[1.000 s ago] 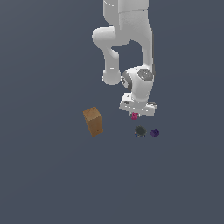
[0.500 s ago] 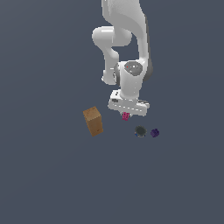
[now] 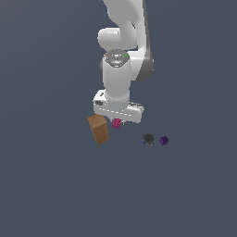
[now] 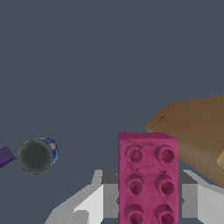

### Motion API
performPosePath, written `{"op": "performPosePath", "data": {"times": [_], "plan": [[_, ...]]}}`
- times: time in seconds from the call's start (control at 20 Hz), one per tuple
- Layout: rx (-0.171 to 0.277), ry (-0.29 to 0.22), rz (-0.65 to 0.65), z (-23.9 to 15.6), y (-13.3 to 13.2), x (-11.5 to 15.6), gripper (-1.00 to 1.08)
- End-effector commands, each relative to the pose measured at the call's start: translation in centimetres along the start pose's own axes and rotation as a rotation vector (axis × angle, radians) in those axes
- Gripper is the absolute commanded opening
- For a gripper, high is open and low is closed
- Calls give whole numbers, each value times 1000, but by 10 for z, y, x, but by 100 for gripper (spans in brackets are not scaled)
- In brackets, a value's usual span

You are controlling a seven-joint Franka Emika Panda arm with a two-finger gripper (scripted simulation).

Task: Pick up a designated object from a clutter of objects.

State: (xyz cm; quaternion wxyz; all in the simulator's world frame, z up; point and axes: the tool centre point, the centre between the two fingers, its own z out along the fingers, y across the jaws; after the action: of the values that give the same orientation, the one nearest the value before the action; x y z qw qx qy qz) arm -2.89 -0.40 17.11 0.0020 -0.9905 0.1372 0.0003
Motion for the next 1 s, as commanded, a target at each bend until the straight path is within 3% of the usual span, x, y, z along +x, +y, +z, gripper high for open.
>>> {"op": "performPosePath", "data": {"times": [0.0,0.95], "plan": [[0,-1,-1,-20,18,19,-100],[-3,1,0,-125,111,132,-100]]}}
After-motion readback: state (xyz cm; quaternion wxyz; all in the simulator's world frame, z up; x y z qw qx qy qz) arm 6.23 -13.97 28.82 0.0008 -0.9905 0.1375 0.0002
